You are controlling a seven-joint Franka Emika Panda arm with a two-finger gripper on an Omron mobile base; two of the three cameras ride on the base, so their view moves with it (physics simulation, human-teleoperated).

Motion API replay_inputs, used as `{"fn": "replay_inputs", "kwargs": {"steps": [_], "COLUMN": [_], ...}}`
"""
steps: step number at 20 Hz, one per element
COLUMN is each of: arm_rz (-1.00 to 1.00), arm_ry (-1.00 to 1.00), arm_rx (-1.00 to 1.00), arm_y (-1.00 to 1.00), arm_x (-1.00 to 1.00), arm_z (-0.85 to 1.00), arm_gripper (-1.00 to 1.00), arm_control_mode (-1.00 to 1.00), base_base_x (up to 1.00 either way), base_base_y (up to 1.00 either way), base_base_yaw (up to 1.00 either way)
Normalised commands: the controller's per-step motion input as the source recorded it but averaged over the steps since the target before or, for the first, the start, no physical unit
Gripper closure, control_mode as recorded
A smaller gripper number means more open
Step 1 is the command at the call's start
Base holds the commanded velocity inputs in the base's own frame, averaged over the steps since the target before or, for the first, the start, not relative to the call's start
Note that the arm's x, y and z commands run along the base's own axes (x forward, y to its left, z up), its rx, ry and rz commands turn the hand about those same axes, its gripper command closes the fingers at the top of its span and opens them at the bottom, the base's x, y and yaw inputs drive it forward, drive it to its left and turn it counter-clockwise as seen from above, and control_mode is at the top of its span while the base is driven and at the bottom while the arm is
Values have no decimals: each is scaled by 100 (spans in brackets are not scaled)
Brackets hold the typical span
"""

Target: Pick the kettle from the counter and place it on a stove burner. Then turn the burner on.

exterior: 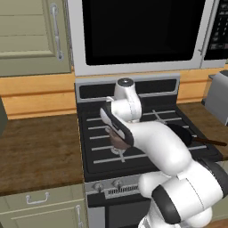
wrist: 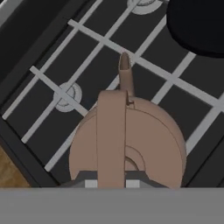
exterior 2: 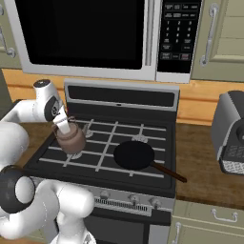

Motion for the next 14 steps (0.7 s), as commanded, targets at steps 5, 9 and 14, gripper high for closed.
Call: {"fn": "replay_inputs", "kwargs": {"steps": [5,9,14], "arm_rz": [-1,0,0], "arm_ry": [0,0,0], "arm_rx": [24,23,1], "arm_y": [-1,0,-1], "arm_x": [3,14,18], "arm_z": [-43,-47,-8], "arm_gripper": [100,100,100], "arm_control_mode": [-100,-100,-100], "base_base_x": [0,0,0], "base_base_y": [0,0,0], "base_base_yaw": [0,0,0]}}
